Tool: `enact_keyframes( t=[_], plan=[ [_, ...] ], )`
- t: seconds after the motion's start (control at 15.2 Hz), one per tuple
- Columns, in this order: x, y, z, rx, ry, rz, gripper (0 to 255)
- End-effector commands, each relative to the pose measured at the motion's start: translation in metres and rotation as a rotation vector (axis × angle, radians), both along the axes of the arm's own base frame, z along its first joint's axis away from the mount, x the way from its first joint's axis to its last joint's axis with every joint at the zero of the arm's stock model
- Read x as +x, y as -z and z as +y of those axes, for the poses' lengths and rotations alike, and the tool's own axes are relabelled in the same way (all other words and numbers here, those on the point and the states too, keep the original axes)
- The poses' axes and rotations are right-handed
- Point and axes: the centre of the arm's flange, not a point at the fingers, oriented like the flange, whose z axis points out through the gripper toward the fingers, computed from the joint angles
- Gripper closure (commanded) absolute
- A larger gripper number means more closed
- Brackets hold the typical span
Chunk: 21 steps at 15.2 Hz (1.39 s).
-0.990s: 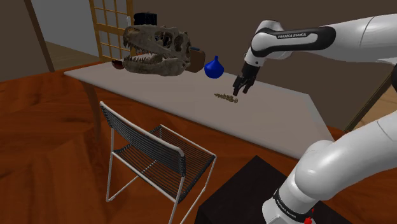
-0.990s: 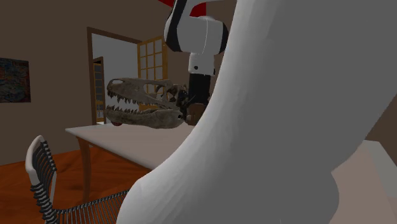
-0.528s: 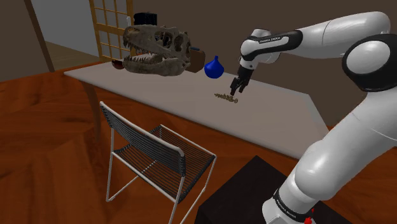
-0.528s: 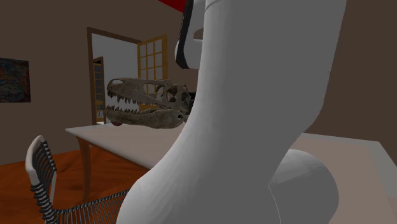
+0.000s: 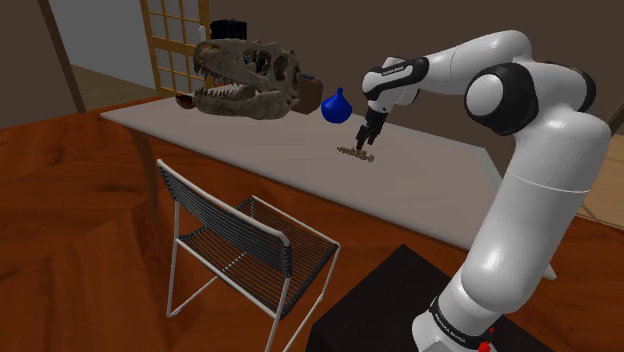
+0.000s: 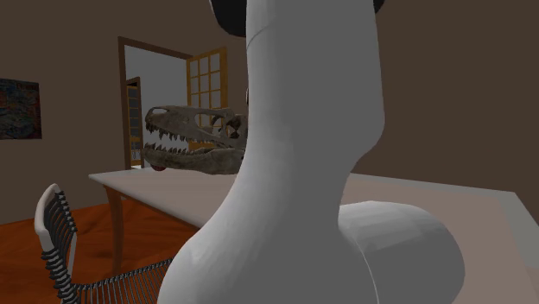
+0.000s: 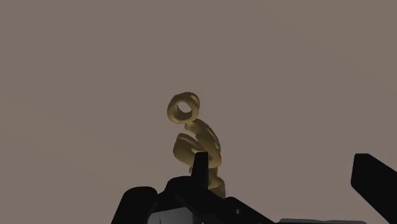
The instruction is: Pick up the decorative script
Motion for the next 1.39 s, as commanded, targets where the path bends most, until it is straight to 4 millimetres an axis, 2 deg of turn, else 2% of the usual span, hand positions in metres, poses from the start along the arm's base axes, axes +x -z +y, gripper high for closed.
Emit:
enact_keyframes(
  t=[0.0, 0.2, 0.66, 0.79, 0.86, 1.32],
  plan=[
    [0.022, 0.008, -0.02, -0.007, -0.019, -0.002, 0],
    [0.048, 0.021, -0.041, -0.016, -0.042, -0.005, 0],
    [0.048, 0.058, -0.041, -0.016, -0.042, -0.005, 0],
    [0.048, 0.061, -0.041, -0.016, -0.042, -0.005, 0],
    [0.048, 0.061, -0.042, -0.016, -0.042, -0.005, 255],
    [0.048, 0.061, -0.042, -0.016, -0.042, -0.005, 255]
  ],
)
